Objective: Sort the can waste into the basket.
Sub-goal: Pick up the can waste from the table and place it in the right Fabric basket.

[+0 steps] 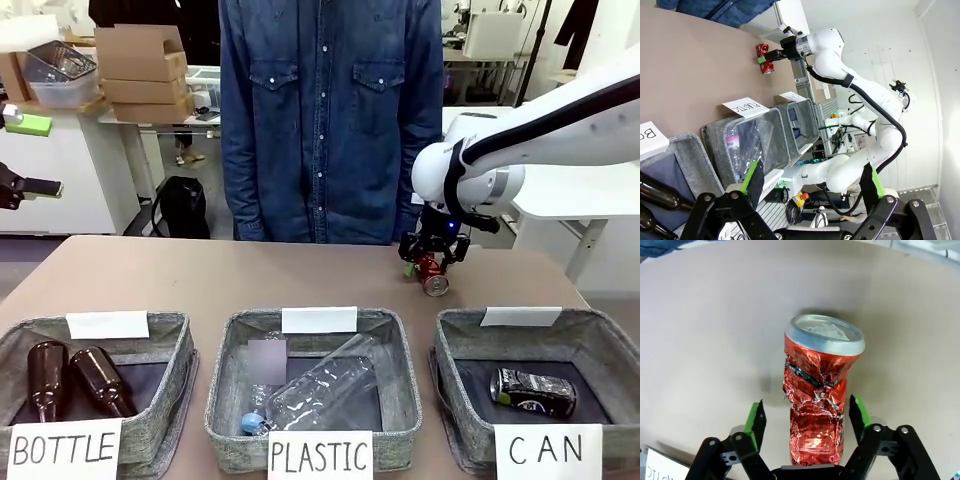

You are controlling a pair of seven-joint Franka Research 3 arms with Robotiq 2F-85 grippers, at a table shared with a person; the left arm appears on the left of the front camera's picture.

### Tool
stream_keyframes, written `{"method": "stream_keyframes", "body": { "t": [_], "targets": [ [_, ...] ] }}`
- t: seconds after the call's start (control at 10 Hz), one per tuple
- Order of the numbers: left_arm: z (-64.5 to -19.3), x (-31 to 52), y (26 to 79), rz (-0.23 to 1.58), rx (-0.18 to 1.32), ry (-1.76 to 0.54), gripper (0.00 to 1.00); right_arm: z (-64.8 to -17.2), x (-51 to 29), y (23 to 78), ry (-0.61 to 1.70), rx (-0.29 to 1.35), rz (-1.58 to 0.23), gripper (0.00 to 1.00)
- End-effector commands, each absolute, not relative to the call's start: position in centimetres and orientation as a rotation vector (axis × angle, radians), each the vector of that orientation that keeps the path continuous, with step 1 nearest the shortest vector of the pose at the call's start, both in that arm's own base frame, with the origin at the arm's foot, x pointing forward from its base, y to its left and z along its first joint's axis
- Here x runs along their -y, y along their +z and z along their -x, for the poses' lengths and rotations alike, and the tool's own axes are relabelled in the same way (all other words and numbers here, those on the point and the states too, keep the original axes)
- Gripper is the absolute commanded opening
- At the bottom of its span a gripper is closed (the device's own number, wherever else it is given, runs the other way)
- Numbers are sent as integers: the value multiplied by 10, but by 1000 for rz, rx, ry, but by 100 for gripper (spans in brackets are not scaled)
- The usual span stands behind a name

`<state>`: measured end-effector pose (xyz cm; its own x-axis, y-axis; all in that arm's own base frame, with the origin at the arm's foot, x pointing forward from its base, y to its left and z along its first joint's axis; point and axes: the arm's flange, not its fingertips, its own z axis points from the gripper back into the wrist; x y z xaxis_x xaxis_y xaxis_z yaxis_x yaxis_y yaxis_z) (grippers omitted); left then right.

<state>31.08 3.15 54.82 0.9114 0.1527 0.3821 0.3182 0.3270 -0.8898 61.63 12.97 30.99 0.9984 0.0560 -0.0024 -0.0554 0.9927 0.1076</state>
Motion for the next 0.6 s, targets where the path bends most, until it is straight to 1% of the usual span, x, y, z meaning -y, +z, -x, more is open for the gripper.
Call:
{"method": "stream_keyframes", "body": {
  "t": [0.0,0.1,0.3,0.4,0.5],
  "targets": [
    [-308,-35,549,1241,442,-135,100,-621,-132,312,26,-23,-97,15],
    [-308,-35,549,1241,442,-135,100,-620,-133,311,27,-24,-89,0],
    [-308,-35,549,1241,442,-135,100,-619,-133,308,25,-32,-92,0],
    [-308,-35,549,1241,442,-135,100,-619,-132,307,21,-36,-97,8],
    [-308,-35,549,1241,442,-135,100,-620,-129,305,15,-45,-102,0]
  ]
}}
